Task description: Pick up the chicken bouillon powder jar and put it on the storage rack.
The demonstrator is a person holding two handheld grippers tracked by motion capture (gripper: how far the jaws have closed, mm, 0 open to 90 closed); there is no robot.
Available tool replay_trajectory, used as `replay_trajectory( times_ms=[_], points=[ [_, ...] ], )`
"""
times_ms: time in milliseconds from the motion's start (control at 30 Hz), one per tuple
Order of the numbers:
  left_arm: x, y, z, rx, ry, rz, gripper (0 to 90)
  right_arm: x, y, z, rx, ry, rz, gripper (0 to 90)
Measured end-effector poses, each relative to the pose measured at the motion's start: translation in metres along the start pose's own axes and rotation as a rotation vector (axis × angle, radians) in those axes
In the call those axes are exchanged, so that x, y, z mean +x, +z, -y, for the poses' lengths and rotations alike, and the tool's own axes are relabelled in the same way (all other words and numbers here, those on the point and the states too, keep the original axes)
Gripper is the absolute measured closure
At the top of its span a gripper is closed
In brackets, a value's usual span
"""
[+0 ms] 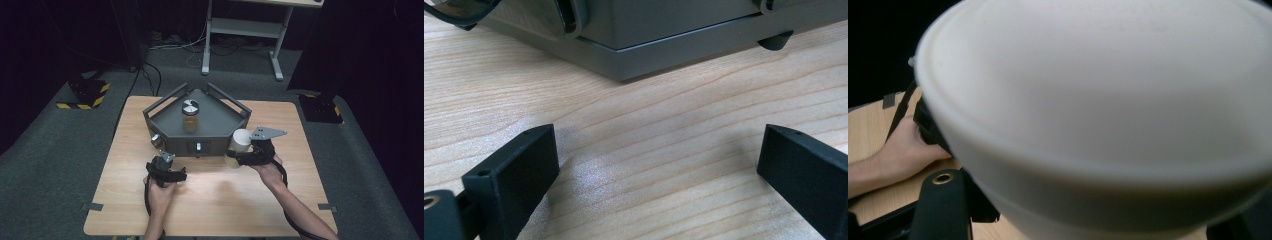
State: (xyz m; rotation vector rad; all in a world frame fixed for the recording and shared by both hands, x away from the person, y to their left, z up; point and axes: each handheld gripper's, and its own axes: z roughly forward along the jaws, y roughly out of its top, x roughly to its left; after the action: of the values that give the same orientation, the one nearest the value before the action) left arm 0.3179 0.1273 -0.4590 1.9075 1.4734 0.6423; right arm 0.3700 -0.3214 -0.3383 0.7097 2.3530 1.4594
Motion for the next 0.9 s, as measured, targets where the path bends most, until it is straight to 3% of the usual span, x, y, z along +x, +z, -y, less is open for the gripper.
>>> replay_trajectory(
  times_ms=[467, 900],
  points=[
    [0.000, 0.000, 0.000, 0.000, -0.001, 0.001, 3.4, -0.009, 0.023, -0.051, -0.009, 0.003, -0.003, 32.9],
    [0.000, 0.000, 0.000, 0.000, 0.000, 0.001, 3.6, -0.020, 0.045, -0.082, -0.003, 0.034, 0.072, 33.0]
  ],
)
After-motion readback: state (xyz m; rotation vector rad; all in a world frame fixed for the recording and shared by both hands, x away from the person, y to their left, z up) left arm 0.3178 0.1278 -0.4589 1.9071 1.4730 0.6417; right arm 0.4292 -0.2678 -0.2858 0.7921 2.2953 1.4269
